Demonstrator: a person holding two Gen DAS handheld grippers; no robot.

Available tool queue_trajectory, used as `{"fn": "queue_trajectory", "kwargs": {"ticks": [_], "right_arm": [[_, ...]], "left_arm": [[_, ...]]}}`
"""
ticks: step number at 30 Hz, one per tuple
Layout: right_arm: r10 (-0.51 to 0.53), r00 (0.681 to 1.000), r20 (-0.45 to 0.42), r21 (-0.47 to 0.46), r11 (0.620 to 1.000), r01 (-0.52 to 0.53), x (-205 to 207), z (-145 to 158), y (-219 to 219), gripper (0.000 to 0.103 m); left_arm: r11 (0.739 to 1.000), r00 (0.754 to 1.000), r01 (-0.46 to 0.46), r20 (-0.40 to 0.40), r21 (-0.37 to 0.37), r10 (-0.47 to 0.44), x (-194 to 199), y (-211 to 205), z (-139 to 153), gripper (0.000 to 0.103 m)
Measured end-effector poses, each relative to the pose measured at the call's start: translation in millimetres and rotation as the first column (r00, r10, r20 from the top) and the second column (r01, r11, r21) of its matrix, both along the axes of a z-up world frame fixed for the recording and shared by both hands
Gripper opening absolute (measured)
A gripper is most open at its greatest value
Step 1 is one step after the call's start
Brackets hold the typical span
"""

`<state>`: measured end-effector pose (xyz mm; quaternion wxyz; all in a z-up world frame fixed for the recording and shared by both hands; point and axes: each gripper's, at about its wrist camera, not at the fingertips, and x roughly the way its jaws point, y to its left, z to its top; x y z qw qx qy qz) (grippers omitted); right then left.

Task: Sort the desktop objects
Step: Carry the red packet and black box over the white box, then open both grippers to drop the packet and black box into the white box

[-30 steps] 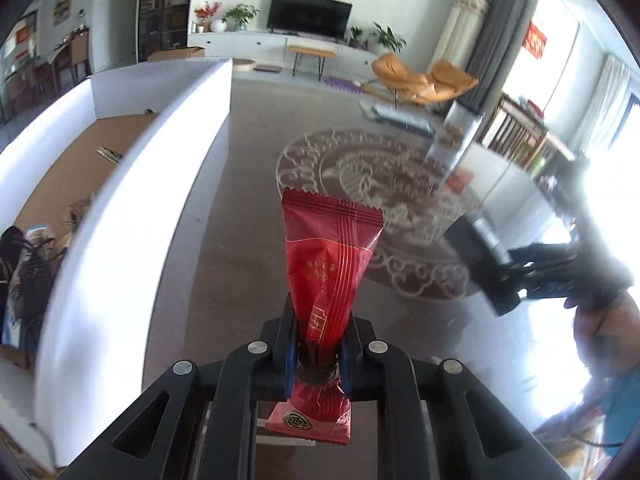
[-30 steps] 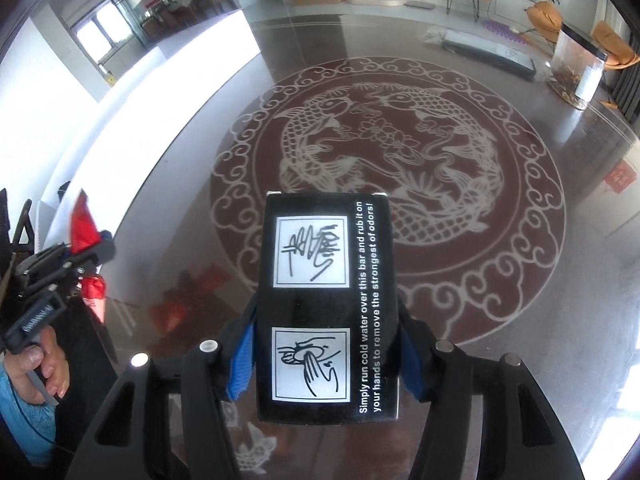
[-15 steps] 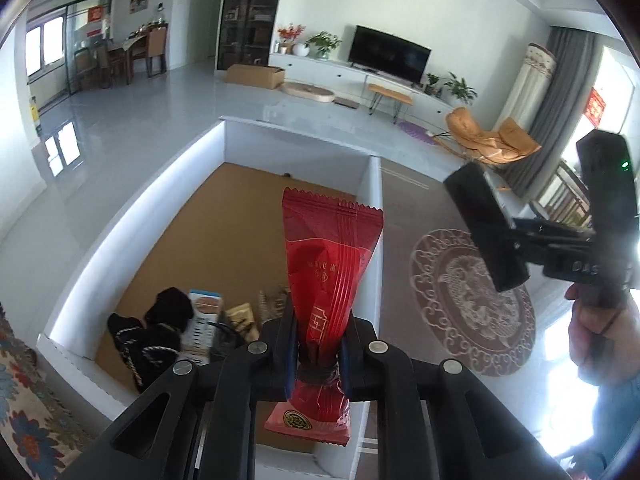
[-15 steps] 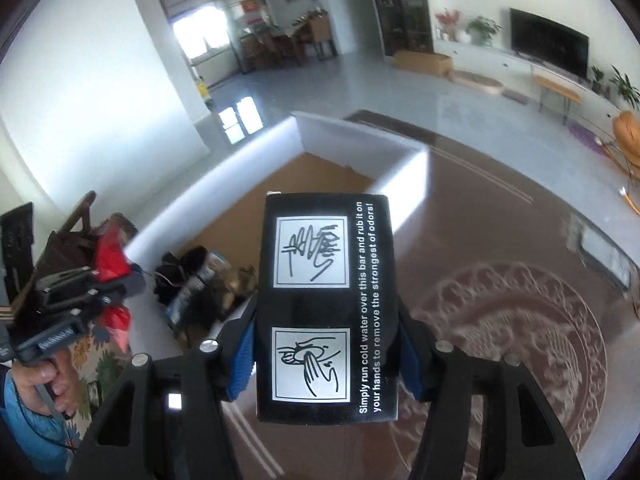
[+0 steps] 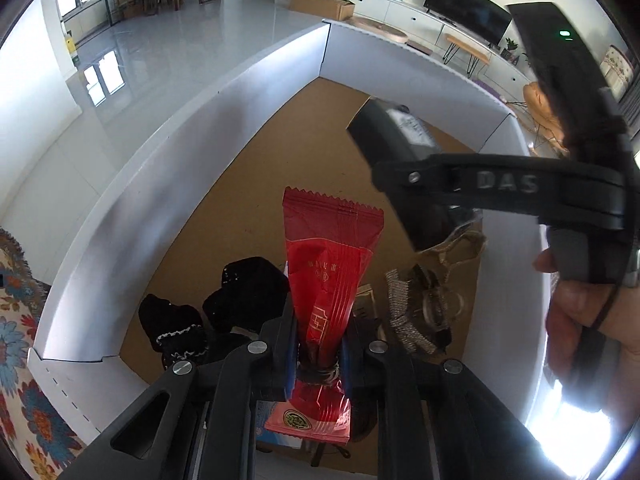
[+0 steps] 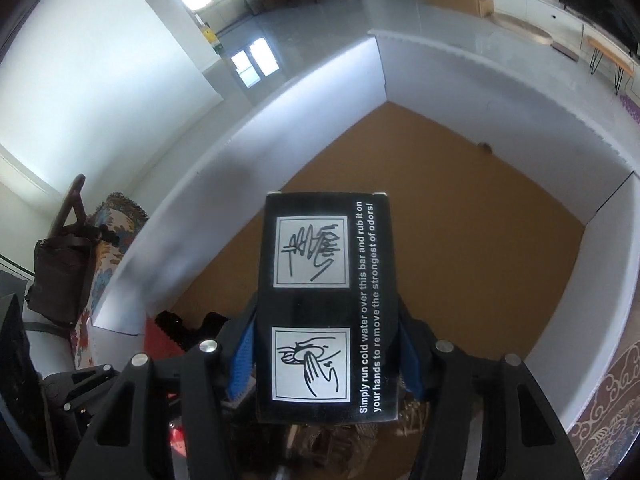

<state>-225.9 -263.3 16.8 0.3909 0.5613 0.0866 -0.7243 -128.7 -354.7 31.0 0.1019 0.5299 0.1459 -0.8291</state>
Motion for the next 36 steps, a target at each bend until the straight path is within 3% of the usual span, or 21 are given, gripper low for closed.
{"fn": "queue_trajectory", "kwargs": {"ticks": [3, 4, 5, 6, 7, 12, 13, 14, 16, 21, 31, 36], "right_arm": [[0.001, 1.0, 0.029, 0.069, 0.998, -0.003, -7, -18, -8, 0.065], [0.007, 1.0, 0.021, 0.074, 0.997, -0.009, -8, -17, -9, 0.07], [0.01, 1.0, 0.006, 0.075, 0.997, -0.01, -9, -14, -8, 0.083], [0.007, 1.0, -0.017, 0.075, 0.997, -0.005, -9, -6, -6, 0.091], [0.006, 0.999, -0.036, 0.071, 0.997, -0.003, -10, 2, -2, 0.092], [0.04, 0.989, -0.144, 0.081, 0.996, -0.028, -2, 57, 30, 0.096], [0.048, 0.984, -0.171, 0.085, 0.996, -0.034, 3, 68, 38, 0.099], [0.053, 0.981, -0.189, 0.086, 0.996, -0.037, 10, 77, 44, 0.103], [0.065, 0.981, -0.184, 0.108, 0.993, -0.046, 17, 86, 62, 0.103], [0.107, 0.975, -0.195, 0.202, 0.977, -0.067, 38, 82, 84, 0.103], [0.192, 0.934, -0.301, 0.194, 0.971, -0.137, 78, 92, 92, 0.103], [0.195, 0.923, -0.332, 0.199, 0.971, -0.134, 79, 91, 93, 0.103]], "left_arm": [[1.0, 0.999, -0.021, 0.04, -0.006, 0.022, 0, -5, -9, 0.021], [1.0, 0.998, -0.029, 0.049, -0.006, 0.029, 0, -3, -9, 0.029], [0.999, 0.998, -0.039, 0.053, -0.007, 0.039, 1, -3, -10, 0.046], [0.998, 0.997, -0.056, 0.047, -0.011, 0.057, 4, -4, -8, 0.055], [0.997, 0.997, -0.073, 0.032, -0.018, 0.073, 6, -6, -6, 0.068], [0.982, 0.975, -0.187, -0.126, -0.035, 0.181, 31, -7, 29, 0.071], [0.973, 0.965, -0.221, -0.156, -0.059, 0.21, 34, -4, 37, 0.077], [0.969, 0.961, -0.236, -0.168, -0.077, 0.221, 36, -1, 43, 0.09], [0.962, 0.957, -0.246, -0.186, -0.117, 0.222, 35, 13, 55, 0.103], [0.944, 0.972, -0.222, -0.126, -0.244, 0.196, 33, 35, 68, 0.103], [0.908, 0.936, -0.338, -0.19, -0.248, 0.296, 57, 46, 86, 0.103], [0.917, 0.938, -0.325, -0.199, -0.232, 0.282, 59, 46, 80, 0.103]]}}
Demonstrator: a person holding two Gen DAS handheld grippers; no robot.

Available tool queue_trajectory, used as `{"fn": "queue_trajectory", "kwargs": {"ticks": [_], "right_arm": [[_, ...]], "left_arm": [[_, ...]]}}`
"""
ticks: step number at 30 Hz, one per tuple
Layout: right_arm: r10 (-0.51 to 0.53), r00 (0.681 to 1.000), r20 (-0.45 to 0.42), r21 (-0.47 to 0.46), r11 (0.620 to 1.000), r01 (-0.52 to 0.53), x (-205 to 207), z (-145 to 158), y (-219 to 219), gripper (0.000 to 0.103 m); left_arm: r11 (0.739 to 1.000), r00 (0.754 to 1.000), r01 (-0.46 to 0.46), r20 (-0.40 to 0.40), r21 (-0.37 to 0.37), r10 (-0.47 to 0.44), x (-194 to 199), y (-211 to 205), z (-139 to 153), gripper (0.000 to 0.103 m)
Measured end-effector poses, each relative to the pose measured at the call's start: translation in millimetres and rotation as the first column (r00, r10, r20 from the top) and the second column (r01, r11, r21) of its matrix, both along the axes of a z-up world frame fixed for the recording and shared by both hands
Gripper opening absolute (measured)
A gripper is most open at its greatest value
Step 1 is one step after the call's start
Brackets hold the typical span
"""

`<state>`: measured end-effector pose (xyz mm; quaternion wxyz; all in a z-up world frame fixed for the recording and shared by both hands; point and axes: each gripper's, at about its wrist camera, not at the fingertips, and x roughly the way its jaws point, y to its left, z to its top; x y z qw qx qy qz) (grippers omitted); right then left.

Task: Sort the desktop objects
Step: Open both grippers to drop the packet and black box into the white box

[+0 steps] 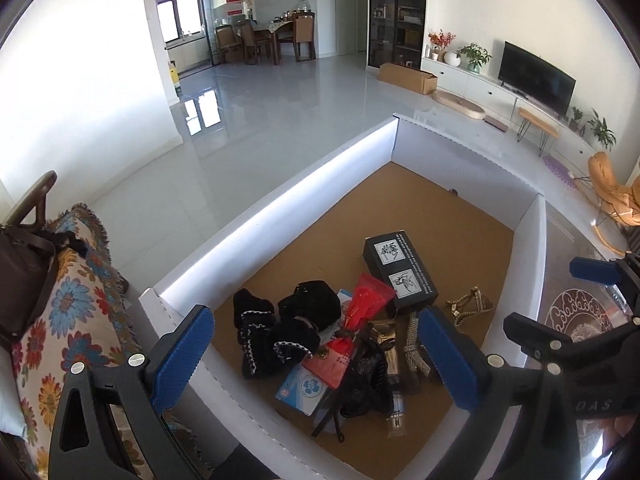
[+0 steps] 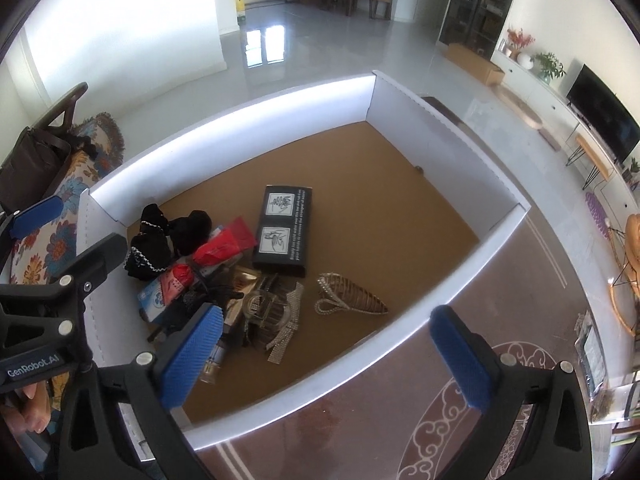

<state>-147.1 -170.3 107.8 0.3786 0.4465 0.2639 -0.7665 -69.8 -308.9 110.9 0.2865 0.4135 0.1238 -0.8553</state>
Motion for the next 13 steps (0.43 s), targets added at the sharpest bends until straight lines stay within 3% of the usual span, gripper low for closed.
{"fn": "queue_trajectory", "kwargs": {"ticks": [13], "right_arm": [[-0.034, 0.999, 0.027, -0.024, 0.999, 0.034, -16, -7, 4, 0.103]], "left_arm": [[0.997, 0.997, -0.068, -0.024, -0.03, 0.068, 9, 6, 1, 0.103]]}}
